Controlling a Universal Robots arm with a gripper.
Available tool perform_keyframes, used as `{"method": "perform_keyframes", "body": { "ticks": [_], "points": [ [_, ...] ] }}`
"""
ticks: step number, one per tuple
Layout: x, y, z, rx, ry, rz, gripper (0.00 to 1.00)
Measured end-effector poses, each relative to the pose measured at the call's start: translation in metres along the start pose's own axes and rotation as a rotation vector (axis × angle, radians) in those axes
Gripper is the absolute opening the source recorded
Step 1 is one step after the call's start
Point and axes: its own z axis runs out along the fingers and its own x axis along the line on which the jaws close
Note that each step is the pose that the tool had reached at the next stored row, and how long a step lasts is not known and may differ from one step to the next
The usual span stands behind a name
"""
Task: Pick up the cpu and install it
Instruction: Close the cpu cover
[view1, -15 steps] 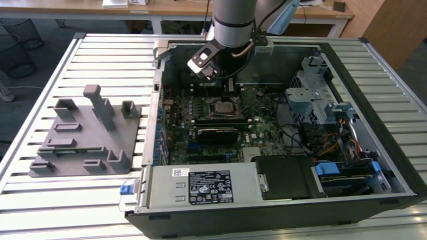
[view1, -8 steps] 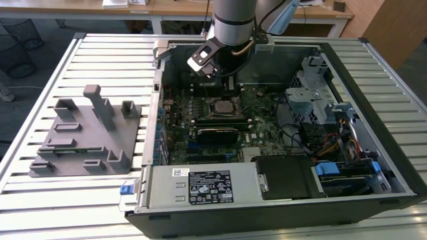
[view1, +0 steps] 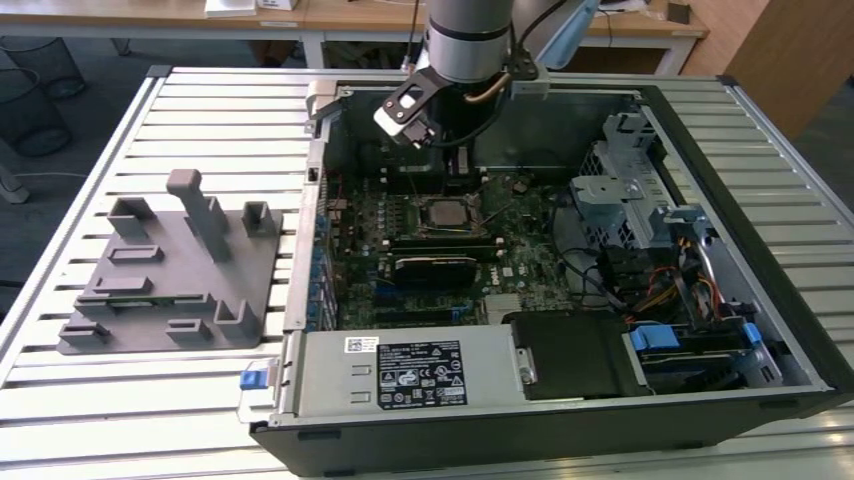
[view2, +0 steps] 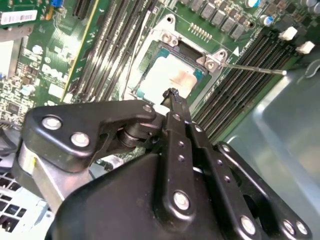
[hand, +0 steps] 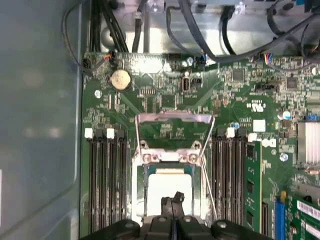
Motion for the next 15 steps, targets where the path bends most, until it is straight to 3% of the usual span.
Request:
{"method": "perform_keyframes", "body": {
  "ticks": [6, 15],
  "points": [
    [-0.0002, -0.0001, -0.0122, 0.0003, 0.0, 0.0, 0.11],
    [-0.0006, 0.0002, -0.0491, 0.0005, -0.0002, 0.0, 0.11]
  ]
}}
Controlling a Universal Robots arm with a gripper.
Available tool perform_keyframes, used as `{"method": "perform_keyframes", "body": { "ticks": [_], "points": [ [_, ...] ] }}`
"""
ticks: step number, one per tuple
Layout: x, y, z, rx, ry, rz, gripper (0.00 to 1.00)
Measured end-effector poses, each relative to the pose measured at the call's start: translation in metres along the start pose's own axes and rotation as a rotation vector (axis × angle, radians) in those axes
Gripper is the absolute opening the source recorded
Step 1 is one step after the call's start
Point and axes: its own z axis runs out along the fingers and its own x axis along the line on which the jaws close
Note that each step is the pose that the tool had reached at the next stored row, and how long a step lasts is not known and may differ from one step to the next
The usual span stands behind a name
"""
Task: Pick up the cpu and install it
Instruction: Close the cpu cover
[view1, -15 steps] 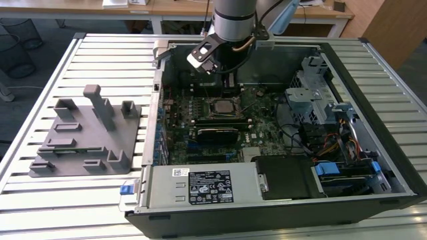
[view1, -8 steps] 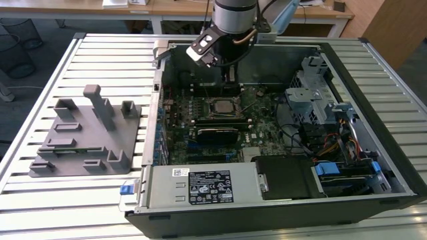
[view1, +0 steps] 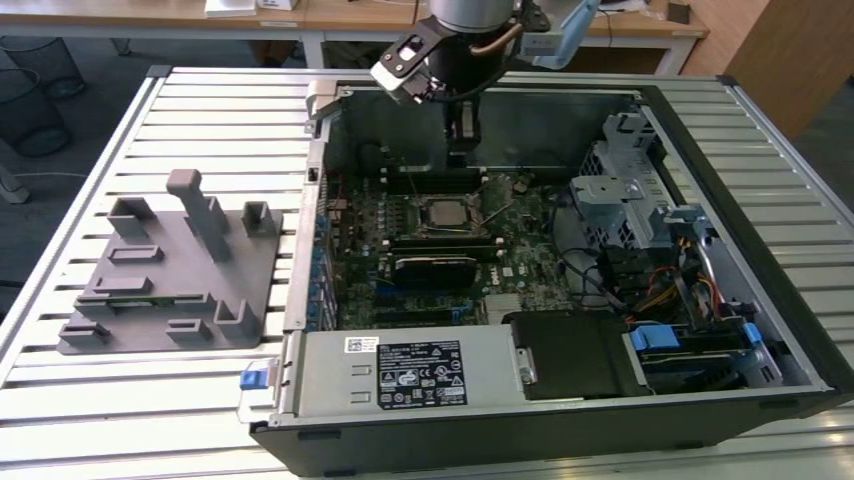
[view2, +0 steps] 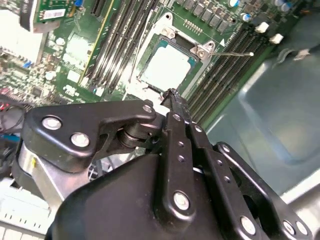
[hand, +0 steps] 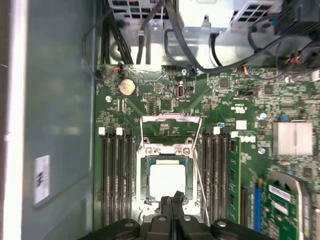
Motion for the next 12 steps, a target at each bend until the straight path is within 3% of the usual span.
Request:
{"method": "perform_keyframes", "body": {
  "ticks": [4, 9, 12],
  "points": [
    [-0.0011, -0.0001, -0.0034, -0.0002, 0.0, 0.0, 0.11],
    [-0.0115, 0.0006, -0.0027, -0.0002, 0.0, 0.0, 0.11],
    [-0.0121, 0.0114, -0.0019, 0.0003, 0.0, 0.0, 0.11]
  ]
}}
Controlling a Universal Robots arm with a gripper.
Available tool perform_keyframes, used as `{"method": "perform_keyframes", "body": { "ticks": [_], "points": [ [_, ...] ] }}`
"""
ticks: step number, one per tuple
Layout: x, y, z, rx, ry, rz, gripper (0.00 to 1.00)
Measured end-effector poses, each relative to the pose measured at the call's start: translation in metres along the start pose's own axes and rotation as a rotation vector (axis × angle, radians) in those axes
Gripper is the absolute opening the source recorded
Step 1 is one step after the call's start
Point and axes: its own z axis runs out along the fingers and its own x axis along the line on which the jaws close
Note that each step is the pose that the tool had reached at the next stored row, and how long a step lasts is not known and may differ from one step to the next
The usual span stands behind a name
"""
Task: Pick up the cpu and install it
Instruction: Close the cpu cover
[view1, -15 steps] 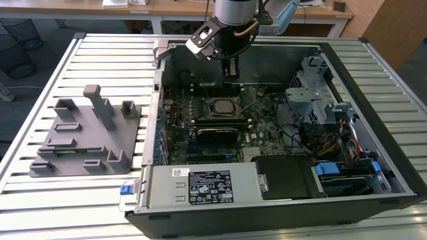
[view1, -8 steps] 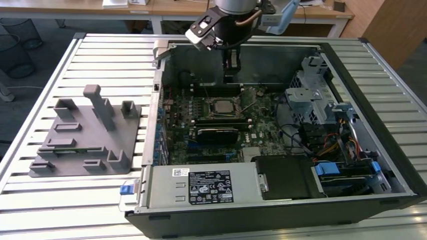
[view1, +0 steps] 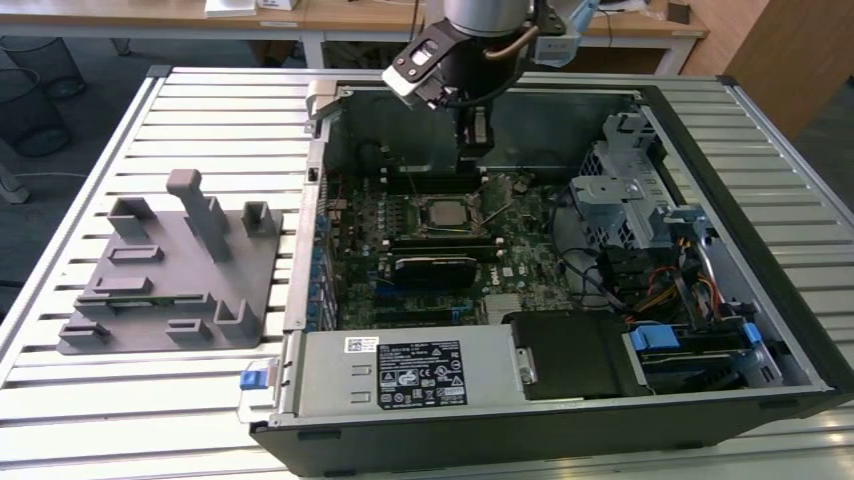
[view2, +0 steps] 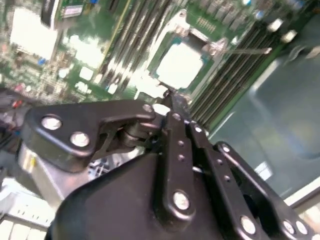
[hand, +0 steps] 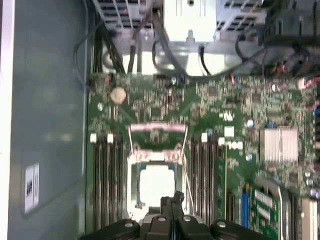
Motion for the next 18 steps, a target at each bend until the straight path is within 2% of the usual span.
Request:
{"method": "perform_keyframes", "body": {
  "ticks": [7, 12, 18],
  "points": [
    [0.0003, 0.0304, 0.0032, 0.0002, 0.0, 0.0, 0.11],
    [0.0011, 0.0423, 0.0121, 0.0002, 0.0, 0.0, 0.11],
    [0.0026, 0.0679, 0.0213, 0.0002, 0.0001, 0.0, 0.11]
  ]
}}
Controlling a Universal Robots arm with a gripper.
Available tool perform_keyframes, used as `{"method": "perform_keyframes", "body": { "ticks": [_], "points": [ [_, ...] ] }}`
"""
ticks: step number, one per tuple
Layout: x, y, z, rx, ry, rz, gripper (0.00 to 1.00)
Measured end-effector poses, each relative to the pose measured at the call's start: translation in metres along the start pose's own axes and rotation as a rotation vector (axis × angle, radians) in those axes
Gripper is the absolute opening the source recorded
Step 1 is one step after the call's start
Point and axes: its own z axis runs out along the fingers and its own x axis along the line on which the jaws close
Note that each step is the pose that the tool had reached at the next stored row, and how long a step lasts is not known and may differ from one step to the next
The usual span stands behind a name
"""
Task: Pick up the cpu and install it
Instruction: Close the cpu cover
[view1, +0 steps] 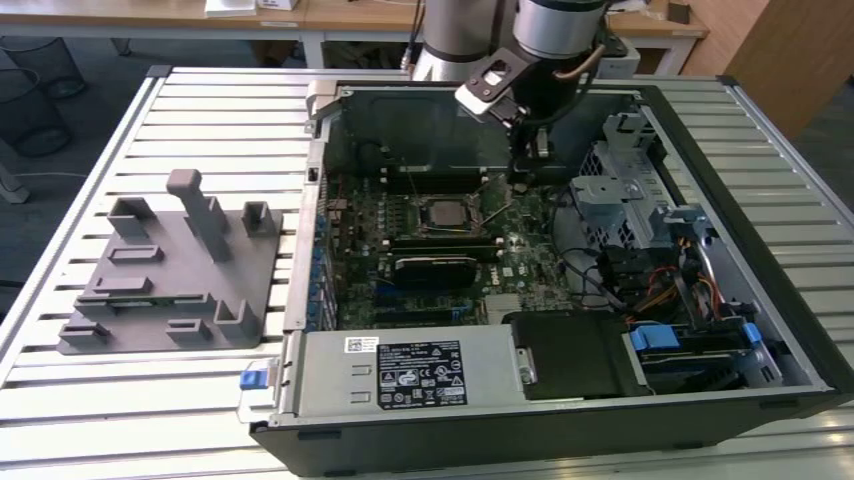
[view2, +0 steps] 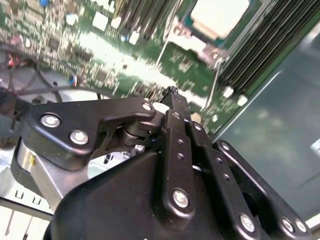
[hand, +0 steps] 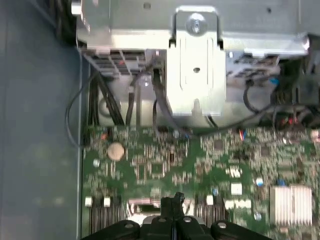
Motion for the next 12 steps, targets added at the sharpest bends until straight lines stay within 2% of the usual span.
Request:
{"method": "perform_keyframes", "body": {
  "ticks": [4, 9, 12],
  "points": [
    [0.002, 0.0097, 0.0052, 0.0, 0.0, 0.0, 0.11],
    [0.0086, 0.014, 0.0125, 0.0, 0.0, 0.0, 0.11],
    [0.0097, 0.0158, 0.0179, 0.0005, -0.0001, 0.0, 0.11]
  ]
}}
